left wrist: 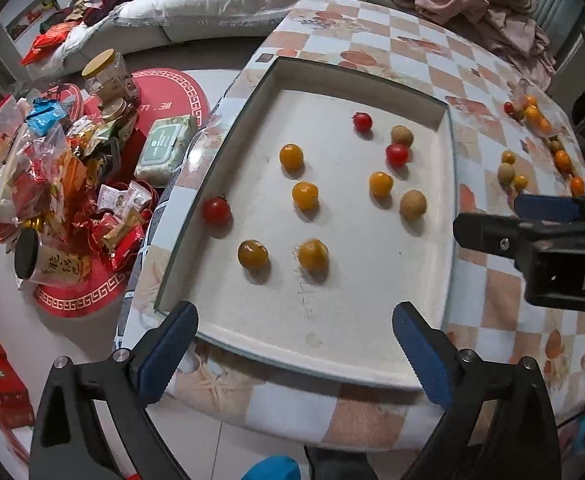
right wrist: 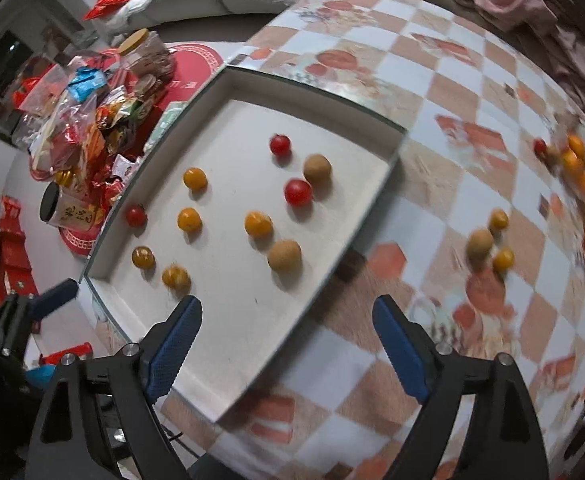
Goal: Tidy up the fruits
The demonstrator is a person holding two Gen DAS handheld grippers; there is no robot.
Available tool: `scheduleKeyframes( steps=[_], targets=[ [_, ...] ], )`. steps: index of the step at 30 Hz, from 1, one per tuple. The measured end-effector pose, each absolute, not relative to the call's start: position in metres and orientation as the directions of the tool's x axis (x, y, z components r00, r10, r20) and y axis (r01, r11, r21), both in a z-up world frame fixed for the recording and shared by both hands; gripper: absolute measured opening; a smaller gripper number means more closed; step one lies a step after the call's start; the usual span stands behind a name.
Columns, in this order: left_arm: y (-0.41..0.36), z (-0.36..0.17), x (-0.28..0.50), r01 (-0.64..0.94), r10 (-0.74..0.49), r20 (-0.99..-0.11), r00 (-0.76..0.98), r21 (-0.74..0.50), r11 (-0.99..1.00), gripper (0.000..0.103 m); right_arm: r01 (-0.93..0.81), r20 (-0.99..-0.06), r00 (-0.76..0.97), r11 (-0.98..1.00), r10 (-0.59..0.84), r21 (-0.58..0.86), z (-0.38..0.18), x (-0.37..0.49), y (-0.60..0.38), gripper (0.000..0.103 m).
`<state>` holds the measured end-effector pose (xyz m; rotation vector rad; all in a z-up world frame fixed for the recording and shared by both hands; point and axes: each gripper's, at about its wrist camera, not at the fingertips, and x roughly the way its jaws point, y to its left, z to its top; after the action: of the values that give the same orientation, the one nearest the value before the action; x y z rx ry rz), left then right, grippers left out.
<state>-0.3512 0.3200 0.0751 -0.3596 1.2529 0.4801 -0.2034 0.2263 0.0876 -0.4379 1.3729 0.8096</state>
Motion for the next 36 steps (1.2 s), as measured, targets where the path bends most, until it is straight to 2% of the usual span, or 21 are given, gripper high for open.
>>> scheduleKeyframes(
  steps=[4,18,27,36],
  targets=[
    [0.317,0.083,-0.355,-0.517,0.154,-0.967,0.205,0.027,0.856,0.102,-0.717,-0.974,-0.002,0.679,0.225,0.158,0.095,-0.207,0.216,0.090],
    [0.310,0.120,-0.362,-0.472,0.160,-0.968,0.191,0.053,0.880,0.102,-0.734,-0.981,0.074,0.676,0.178,0.067,0.138,-0.230,0.210,0.090],
    [0.314,0.132,-0.362,-0.469,0.130,-0.970,0.204,0.020,0.883,0.102,-0.728,-0.985,0.037,0.680,0.166,0.088,0.145,-0.237,0.208,0.090],
    [0.312,0.138,-0.358,-0.422,0.156,-0.967,0.199,0.059,0.905,0.102,-0.733,-0.983,0.054,0.676,0.177,0.081,0.156,-0.238,0.213,0.090]
  ],
)
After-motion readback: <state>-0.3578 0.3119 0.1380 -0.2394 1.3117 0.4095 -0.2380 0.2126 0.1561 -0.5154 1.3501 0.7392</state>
